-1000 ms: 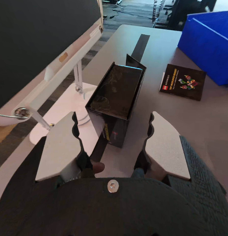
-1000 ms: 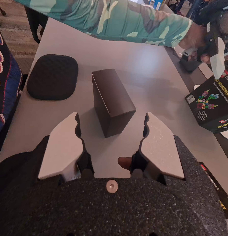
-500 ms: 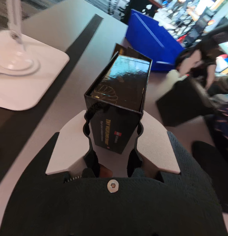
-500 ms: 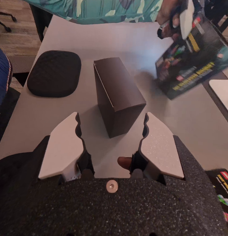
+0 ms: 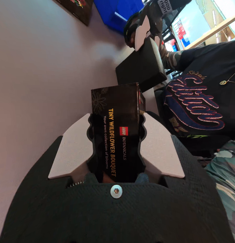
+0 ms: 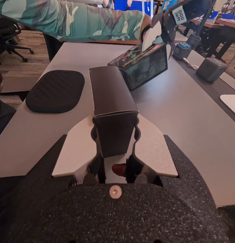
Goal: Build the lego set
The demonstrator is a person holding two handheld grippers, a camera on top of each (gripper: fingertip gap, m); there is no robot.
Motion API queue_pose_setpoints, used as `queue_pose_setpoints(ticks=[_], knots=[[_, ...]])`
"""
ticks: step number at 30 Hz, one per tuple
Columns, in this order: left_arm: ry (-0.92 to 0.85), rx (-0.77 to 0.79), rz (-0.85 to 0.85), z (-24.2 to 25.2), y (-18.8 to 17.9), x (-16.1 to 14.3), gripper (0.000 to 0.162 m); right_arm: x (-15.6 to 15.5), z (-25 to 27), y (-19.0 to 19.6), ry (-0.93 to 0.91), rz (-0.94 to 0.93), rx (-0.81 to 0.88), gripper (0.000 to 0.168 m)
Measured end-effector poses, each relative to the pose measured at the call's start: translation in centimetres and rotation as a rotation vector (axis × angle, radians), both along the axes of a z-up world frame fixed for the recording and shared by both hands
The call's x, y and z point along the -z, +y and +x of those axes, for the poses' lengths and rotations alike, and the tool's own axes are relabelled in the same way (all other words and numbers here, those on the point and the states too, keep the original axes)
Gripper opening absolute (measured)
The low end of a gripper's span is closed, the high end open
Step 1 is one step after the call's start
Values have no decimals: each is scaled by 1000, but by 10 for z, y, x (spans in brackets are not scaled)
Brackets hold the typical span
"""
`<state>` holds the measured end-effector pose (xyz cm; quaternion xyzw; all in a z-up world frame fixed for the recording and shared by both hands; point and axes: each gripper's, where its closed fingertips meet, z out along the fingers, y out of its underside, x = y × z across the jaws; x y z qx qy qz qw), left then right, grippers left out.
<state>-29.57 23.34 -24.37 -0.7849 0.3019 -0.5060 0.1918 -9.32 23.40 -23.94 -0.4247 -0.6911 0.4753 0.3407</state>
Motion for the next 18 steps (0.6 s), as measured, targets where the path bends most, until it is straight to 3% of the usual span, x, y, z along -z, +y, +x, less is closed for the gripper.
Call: queue_pose_setpoints(ticks=[11,15,18], knots=[[94,-80,-6,48,40,18,69,-15,41,10,37,41,151,55],[24,-96,-12,62,48,16,64,-17,52,15,49,36,192,55],[45,-132,84,59,56,11,74,-16,55,17,43,43,209,55]])
